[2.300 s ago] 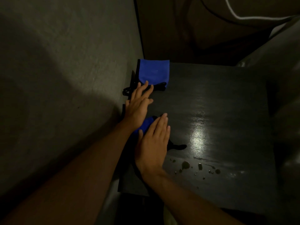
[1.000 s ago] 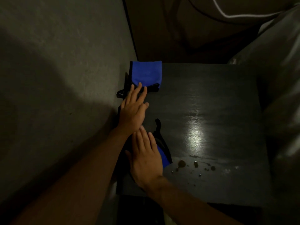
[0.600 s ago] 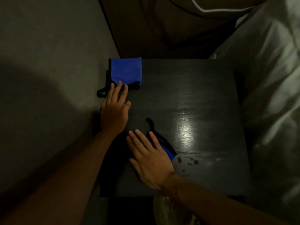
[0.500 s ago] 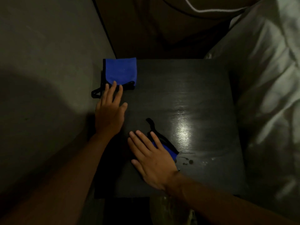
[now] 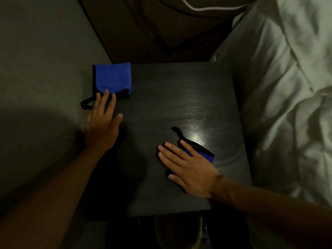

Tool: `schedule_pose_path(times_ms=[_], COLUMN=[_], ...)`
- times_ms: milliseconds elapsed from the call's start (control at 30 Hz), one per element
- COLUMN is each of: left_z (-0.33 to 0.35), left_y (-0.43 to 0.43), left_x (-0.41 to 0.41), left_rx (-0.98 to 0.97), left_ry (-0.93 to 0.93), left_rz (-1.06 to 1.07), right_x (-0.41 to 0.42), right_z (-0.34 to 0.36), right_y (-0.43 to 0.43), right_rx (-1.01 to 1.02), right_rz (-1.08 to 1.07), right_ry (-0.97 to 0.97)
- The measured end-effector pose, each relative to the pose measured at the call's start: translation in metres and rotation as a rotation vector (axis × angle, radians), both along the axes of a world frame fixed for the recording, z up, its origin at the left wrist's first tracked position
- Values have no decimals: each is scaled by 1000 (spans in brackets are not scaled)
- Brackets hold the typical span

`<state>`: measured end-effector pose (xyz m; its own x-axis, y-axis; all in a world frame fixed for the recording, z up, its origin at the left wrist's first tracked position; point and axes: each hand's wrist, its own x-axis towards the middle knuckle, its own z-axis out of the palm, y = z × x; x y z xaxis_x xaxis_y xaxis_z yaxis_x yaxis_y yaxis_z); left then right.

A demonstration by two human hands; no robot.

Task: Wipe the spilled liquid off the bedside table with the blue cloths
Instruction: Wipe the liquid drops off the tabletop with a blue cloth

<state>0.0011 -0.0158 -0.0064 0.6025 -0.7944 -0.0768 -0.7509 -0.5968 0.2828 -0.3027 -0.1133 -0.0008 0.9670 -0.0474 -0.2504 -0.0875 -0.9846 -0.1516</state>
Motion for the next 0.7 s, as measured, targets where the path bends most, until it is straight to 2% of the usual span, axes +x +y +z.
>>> schedule_pose_path(times_ms=[433,600,633,700], left_z=[2,2,1,0], left_y=[0,2,2,3], left_x=[-1,-1,-1,-1], left_rx=[-52,-68,-73,-86], left_ry=[67,59,61,64], left_rz=[40,32,27,18], right_x=[-60,-64,-66,-72], right_z=[3,5,8,17], right_y=[-47,-41,-45,-62], right_rx=[-57,-7,-6,-47], right_rz=[-121,-309,-296,-92], right_ry=[58,-5,-24,-19])
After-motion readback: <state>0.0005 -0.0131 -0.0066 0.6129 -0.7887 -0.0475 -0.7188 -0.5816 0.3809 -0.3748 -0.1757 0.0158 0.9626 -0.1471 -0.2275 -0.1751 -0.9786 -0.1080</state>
